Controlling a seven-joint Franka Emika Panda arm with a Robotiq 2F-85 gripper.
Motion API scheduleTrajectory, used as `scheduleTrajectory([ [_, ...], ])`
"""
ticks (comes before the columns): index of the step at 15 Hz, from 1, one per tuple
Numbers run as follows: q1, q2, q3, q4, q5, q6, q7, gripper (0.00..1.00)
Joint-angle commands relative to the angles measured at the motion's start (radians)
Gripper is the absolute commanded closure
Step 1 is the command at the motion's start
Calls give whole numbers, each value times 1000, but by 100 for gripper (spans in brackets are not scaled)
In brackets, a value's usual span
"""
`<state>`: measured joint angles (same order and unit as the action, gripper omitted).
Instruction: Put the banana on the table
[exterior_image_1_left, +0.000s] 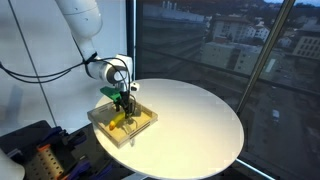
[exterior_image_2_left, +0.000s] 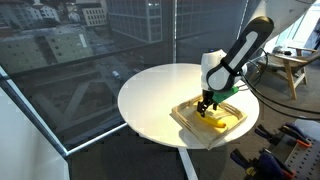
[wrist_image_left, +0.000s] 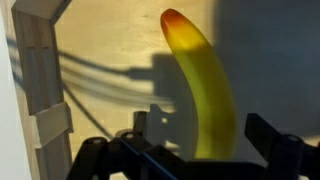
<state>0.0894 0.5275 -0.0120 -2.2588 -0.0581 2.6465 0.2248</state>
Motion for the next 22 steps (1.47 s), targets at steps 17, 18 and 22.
scheduleTrajectory([
  [17,47,53,-16,38,10,26,14,0],
  [18,48,57,-16,39,10,32,14,0],
  [22,48,71,-15,38,16,70,12,0],
])
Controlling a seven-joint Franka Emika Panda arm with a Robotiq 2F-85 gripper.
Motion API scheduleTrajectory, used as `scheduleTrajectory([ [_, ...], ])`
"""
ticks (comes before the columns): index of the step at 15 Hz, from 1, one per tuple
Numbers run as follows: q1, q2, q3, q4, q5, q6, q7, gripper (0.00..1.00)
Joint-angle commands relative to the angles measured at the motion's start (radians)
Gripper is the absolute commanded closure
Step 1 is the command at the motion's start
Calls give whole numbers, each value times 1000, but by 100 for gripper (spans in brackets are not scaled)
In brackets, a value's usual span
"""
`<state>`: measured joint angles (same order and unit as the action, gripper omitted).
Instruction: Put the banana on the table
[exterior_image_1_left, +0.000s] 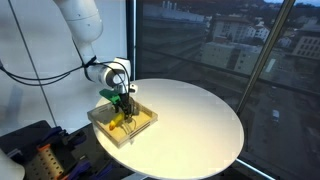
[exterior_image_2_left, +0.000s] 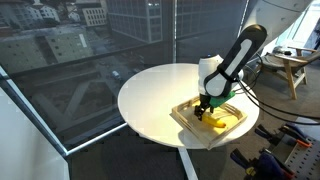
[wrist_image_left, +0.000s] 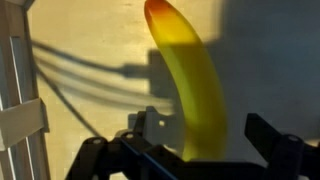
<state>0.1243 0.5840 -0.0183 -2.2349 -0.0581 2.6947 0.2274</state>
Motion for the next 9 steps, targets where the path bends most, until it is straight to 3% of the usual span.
scheduleTrajectory([
  [1,14,18,-10,16,16,24,10,0],
  [3,15,23,-11,18,17,30,10,0],
  [4,17,25,-11,18,17,33,10,5],
  [5,17,27,-11,19,17,34,10,26],
  [7,16,27,-10,21,18,29,7,30],
  [9,18,25,-12,21,15,18,6,46],
])
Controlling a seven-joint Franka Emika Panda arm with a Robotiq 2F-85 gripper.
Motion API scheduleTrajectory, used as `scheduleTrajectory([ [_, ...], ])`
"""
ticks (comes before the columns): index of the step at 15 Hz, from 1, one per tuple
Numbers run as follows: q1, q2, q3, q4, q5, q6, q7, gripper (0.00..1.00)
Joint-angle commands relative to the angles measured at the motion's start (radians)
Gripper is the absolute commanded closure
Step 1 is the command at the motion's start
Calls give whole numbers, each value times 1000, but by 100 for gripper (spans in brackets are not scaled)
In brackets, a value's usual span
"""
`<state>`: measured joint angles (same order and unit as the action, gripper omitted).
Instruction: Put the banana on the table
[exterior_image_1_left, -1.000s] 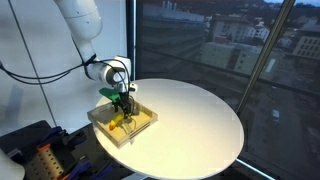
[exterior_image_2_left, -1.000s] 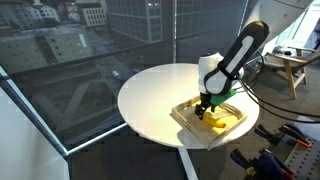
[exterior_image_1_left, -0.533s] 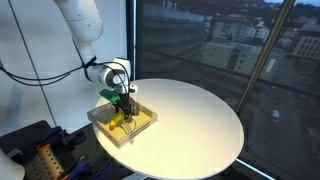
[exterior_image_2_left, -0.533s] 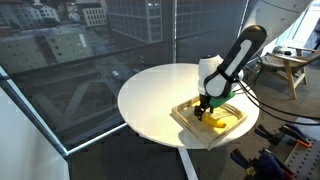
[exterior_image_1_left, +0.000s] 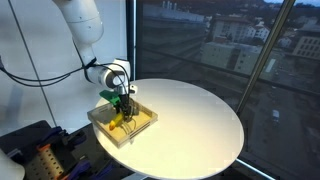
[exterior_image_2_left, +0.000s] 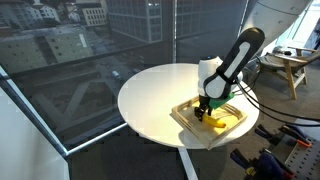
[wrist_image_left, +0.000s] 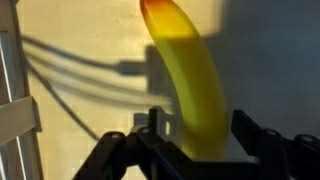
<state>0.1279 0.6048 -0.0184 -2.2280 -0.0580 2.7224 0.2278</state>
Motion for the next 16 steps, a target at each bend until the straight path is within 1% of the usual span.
scheduleTrajectory([
  [1,18,2,-15,15,14,-24,10,55],
  [2,9,-2,-7,17,16,-48,-6,64],
  [4,4,-16,-3,22,14,-113,-18,79],
  [5,-5,-22,4,26,16,-144,-31,84],
  [8,-7,-49,2,39,6,-246,-43,84],
  [10,-9,-66,1,44,2,-288,-46,84],
  [16,-9,-111,1,54,-3,-335,-39,84],
])
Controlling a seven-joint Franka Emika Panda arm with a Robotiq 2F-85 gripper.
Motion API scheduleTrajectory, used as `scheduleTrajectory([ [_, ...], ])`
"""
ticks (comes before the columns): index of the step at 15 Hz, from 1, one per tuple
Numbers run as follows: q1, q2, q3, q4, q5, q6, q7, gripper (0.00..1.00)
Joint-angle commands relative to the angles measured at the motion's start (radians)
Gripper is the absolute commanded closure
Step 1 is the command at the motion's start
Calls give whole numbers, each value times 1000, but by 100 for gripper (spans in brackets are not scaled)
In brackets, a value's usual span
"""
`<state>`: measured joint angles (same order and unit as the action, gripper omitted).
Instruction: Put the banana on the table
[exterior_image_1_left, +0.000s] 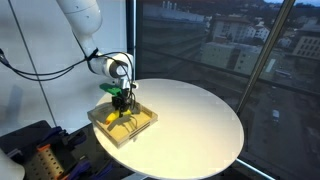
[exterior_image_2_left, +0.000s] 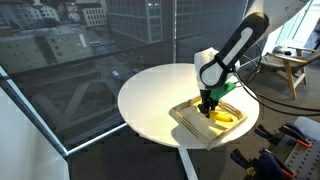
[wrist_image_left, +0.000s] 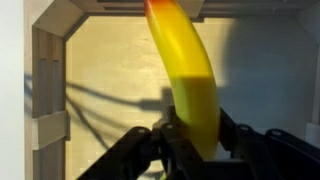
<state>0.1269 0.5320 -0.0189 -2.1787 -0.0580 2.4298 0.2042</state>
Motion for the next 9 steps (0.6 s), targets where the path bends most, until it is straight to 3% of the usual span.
scheduleTrajectory([
  [1,-9,-44,2,6,-3,-46,-17,84],
  [9,-23,-88,8,24,0,-112,-48,84],
])
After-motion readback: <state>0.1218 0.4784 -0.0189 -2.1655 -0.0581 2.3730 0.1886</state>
